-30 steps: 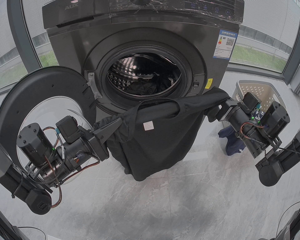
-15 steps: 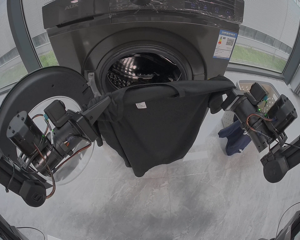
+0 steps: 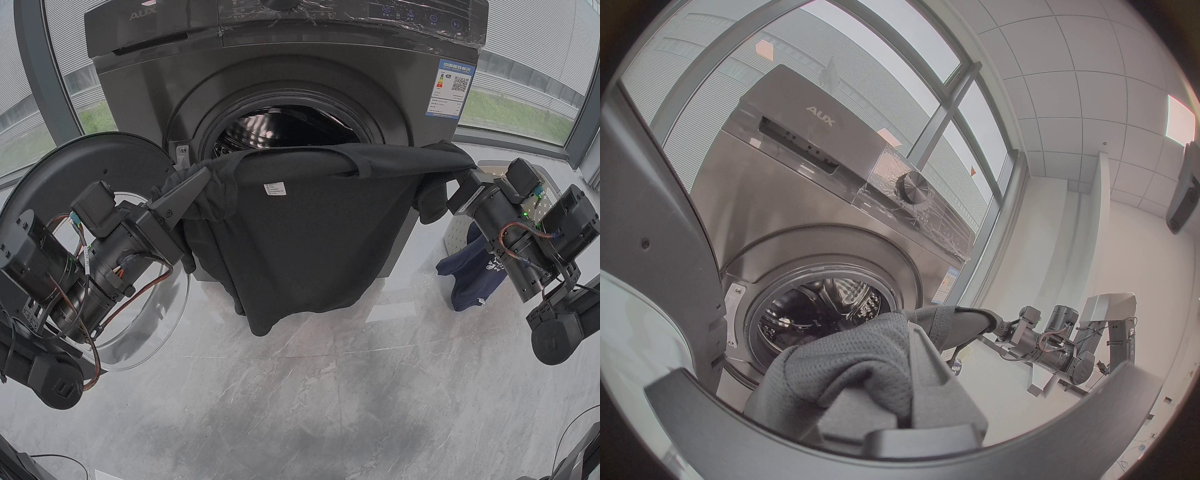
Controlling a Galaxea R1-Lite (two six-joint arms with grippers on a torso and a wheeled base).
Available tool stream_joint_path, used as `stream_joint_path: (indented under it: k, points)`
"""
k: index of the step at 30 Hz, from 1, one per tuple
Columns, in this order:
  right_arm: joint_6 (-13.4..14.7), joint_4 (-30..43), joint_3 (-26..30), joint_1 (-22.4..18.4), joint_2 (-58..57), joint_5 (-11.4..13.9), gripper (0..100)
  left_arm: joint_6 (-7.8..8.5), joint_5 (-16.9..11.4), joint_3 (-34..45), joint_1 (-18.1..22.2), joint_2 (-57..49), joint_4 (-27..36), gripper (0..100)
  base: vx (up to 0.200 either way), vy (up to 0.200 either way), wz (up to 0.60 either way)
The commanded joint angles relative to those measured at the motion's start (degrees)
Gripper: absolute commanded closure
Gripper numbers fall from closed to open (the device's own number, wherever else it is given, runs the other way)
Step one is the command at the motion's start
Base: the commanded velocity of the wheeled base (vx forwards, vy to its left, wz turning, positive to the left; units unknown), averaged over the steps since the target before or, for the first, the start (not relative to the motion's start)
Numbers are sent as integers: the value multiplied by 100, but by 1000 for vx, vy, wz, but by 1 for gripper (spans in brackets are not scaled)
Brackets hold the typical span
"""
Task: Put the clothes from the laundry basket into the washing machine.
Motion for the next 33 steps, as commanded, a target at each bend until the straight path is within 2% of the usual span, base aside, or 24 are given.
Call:
stream_joint_path:
  k: [1, 25, 30, 33]
  points:
    - [0, 1, -6, -15, -39, -1, 100, -4, 1, -33, 10, -87, -10, 100, 0, 0, 0]
    - [0, 1, 3, -59, -22, -1, 100, 5, -8, 54, -34, -8, -10, 100, 0, 0, 0]
    - [88, 1, 504, 11, 339, 16, 100, 23, -96, 309, -377, 238, -10, 100, 0, 0, 0]
    - [105, -8, 671, 20, 822, 34, 100, 49, -17, 195, -500, 572, -18, 100, 0, 0, 0]
